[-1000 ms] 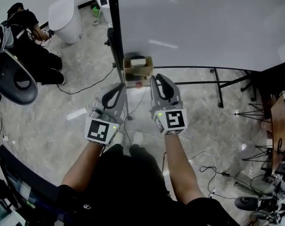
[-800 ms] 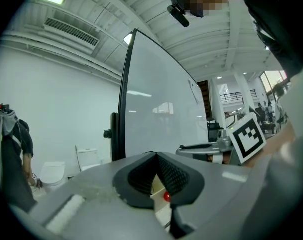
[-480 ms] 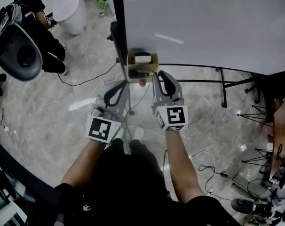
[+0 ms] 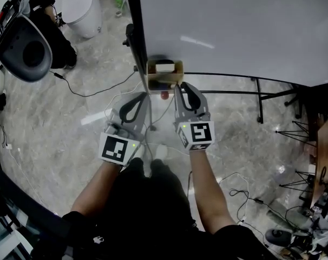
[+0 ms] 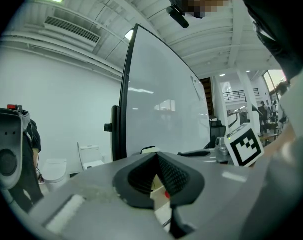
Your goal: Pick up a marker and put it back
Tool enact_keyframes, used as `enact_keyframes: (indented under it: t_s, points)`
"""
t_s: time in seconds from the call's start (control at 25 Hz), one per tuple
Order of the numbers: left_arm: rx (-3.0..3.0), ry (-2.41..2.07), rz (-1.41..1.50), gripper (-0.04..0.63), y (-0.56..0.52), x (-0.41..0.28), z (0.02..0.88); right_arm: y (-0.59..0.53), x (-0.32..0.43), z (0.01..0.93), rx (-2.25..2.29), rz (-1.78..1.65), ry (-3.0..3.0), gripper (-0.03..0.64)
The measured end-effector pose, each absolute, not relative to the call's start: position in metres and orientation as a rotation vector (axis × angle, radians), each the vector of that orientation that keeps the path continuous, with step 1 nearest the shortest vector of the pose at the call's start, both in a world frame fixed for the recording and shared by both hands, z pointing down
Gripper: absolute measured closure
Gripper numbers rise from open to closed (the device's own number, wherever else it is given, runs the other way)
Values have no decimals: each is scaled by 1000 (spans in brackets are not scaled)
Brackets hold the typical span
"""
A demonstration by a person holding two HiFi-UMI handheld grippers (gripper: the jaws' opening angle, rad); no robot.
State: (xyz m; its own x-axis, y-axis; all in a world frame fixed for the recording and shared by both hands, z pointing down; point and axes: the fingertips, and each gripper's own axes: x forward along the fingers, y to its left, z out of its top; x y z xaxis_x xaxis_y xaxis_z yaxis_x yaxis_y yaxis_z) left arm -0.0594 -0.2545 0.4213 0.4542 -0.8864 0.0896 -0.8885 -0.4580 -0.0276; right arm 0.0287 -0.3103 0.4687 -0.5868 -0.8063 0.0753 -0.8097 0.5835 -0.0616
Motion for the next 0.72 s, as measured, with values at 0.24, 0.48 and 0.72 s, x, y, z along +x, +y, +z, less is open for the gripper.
enact_keyframes:
  t_s: [0.24, 0.48, 0.72]
  points:
    - [2670, -1621, 138, 591, -253, -56, 418, -308, 32, 468, 1403, 141, -2762, 527]
    - [2674, -1619, 141, 591, -250, -57, 417, -306, 34, 469, 1402, 145, -2753, 500]
    - [2688, -1612, 132, 591, -246, -55, 415, -302, 36, 473, 1399, 158, -2736, 482]
